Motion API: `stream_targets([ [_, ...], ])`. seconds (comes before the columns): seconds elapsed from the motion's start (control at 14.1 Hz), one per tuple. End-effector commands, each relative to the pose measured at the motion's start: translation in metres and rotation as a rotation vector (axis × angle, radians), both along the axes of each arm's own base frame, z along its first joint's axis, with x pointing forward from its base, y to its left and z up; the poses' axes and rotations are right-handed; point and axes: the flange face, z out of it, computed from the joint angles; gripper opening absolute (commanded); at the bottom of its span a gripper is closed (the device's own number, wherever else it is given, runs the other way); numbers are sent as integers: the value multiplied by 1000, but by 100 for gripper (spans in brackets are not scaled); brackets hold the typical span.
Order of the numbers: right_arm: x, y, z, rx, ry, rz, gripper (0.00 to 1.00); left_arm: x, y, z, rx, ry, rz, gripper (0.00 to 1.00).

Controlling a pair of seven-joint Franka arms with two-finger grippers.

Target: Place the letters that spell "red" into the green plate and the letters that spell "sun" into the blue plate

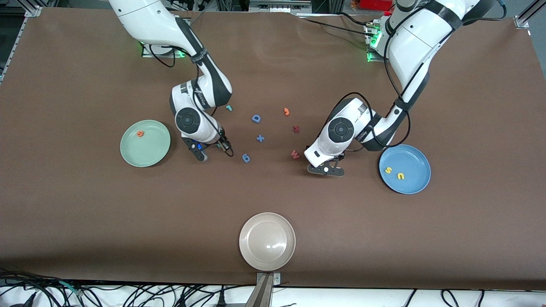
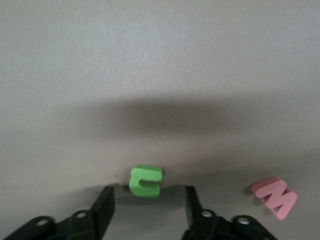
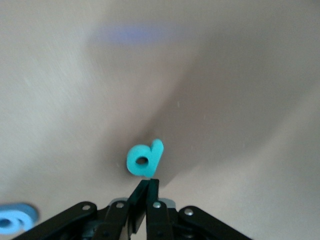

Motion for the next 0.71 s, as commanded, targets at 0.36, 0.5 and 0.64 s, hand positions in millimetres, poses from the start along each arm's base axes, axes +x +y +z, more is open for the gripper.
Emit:
stream_targets([
  [0.36, 0, -26, 103, 62, 56, 260, 0, 4, 3, -2, -3, -43, 1, 53],
  [0.5, 3, -39, 140, 45, 59, 416, 2, 4, 5, -4, 8, -48, -10, 47],
  [0.64, -4, -45, 178, 23, 80, 538, 13, 4, 6, -4, 9, -49, -9, 18],
])
